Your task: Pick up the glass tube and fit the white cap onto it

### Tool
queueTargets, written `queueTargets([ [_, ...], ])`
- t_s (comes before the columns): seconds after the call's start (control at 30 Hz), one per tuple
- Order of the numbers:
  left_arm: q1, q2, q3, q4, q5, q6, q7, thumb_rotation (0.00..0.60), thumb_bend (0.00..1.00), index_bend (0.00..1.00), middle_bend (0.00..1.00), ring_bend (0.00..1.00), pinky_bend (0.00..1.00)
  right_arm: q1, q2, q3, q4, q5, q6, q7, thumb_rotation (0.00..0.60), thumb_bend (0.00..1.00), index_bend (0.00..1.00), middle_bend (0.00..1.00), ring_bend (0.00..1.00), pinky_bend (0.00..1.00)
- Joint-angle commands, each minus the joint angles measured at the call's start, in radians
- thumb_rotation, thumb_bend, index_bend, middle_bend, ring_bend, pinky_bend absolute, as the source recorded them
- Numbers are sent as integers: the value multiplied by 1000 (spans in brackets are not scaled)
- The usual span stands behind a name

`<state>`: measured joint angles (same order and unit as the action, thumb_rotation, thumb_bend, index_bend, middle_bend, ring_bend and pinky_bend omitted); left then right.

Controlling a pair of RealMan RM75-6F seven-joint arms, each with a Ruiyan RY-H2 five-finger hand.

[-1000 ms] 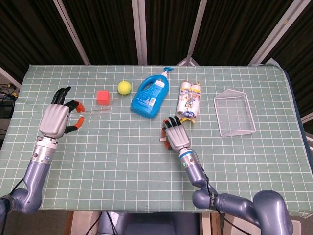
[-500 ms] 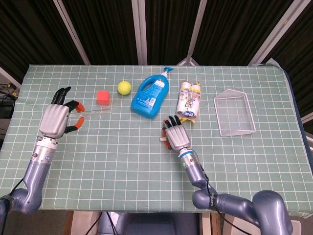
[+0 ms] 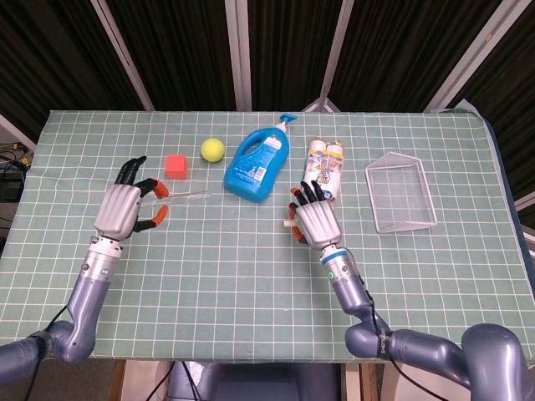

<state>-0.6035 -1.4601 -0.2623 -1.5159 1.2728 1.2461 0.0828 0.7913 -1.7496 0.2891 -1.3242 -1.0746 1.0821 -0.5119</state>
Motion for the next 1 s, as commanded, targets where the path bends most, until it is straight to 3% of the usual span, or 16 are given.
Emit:
queueTargets([
  [0.03, -14, -55, 7, 47, 4, -14, -41, 600, 629, 529, 513, 54, 0, -22, 59, 11, -57, -21, 38, -6, 600, 466, 597, 200, 75, 42],
  [0.27, -30, -171, 26, 181, 15, -31, -99, 600, 629, 530, 513, 54, 0, -45, 156, 42, -136, -25, 90, -21, 600, 466, 597, 200, 75, 42],
  [0.5, -48, -258, 19, 266, 21, -30, -126, 600, 629, 531, 513, 54, 0, -30, 203, 59, -176, -117, 153, -36, 600, 466, 597, 200, 74, 42],
  [1.0, -74, -356, -5, 331, 46, -3, -143, 600, 629, 530, 513, 54, 0, 8, 193, -21, -125, -334, 196, -77, 600, 466, 598, 200, 74, 42],
])
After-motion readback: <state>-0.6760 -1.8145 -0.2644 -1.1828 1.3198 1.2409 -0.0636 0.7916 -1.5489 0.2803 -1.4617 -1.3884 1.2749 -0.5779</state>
